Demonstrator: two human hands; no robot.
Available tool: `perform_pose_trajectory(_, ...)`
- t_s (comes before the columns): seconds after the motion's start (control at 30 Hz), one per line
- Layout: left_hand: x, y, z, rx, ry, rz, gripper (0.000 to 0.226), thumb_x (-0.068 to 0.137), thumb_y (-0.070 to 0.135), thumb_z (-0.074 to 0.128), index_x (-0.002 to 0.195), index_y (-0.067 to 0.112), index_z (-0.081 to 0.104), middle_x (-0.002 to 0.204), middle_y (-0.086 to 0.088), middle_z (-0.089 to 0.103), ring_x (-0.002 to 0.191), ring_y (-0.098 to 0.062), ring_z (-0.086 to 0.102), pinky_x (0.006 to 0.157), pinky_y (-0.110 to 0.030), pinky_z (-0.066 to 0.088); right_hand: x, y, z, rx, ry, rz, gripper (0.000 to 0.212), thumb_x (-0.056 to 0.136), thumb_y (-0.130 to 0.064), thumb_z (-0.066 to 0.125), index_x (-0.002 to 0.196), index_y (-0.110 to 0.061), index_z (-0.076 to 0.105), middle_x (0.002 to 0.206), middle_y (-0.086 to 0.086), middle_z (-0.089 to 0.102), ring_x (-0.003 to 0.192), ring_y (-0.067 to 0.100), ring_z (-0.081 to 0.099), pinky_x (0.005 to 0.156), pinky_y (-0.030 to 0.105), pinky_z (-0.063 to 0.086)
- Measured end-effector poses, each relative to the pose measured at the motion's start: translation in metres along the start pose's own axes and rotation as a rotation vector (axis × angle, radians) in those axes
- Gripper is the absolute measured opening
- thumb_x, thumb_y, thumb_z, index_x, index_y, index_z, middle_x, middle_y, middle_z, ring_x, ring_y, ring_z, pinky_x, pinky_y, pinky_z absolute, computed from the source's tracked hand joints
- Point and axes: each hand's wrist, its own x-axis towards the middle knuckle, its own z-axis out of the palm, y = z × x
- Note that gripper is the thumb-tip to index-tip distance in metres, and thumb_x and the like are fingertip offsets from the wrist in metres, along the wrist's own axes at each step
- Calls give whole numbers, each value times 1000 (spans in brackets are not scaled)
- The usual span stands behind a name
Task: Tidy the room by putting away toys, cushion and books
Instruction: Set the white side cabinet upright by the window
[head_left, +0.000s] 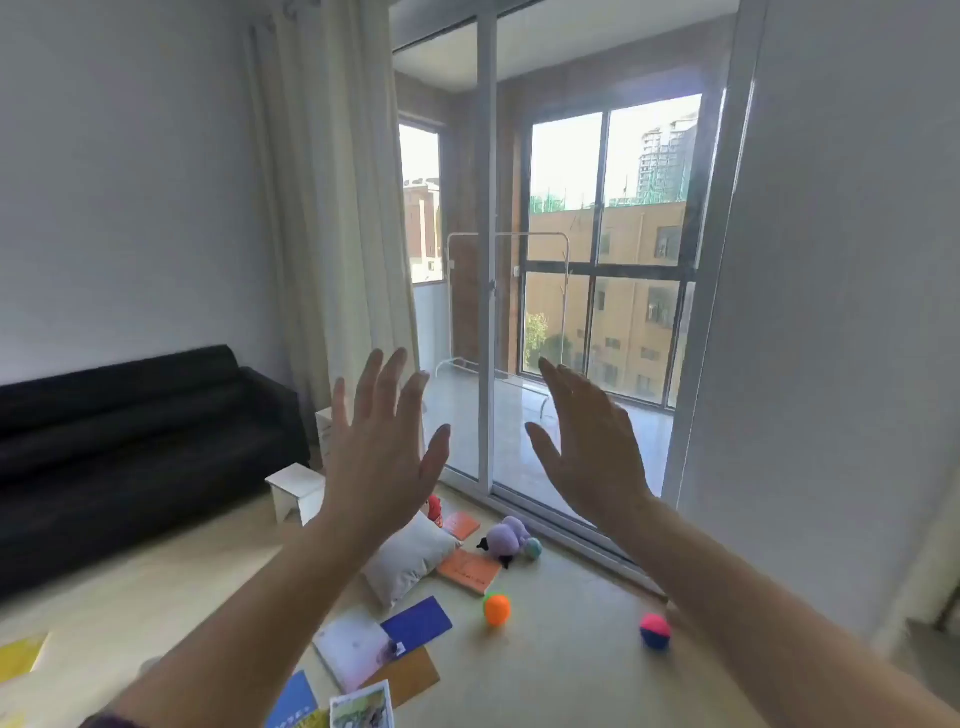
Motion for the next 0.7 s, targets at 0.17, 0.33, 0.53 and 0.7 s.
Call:
perform_pose_trajectory(0.17,-1,-31,50,30,-33,-24,64,93,59,1,129,19,36,151,-12,34,142,-32,26,110,-63,23,-16,12,68,62,-47,36,66,90,-49,32,145,-15,40,136,11,56,120,32,57,92,47,50)
perform_pose_trajectory(0.33,11,-70,103,60,-74,-84,57,95,53,14,127,15,43,148,-12,37,142,-31,28,110,-60,23,3,20,134,124,-155,67,70,87,-50,29,147,-15,37,140,9,52,122,31,54,93,46,48)
perform_pose_trajectory(0.53,15,-122,147,67,-119,-172,54,94,49,23,126,13,47,147,-12,39,142,-30,29,111,-60,25,55,1,208,167,-271,17,64,95,-51,36,151,-22,26,150,3,41,132,25,44,103,43,41)
perform_pose_trajectory(0.7,12,-188,164,91,-144,-224,50,93,45,27,123,11,50,146,-14,41,140,-31,31,109,-58,26,79,-41,264,220,-346,-40,64,97,-44,47,152,-24,23,152,0,37,134,23,42,105,41,38)
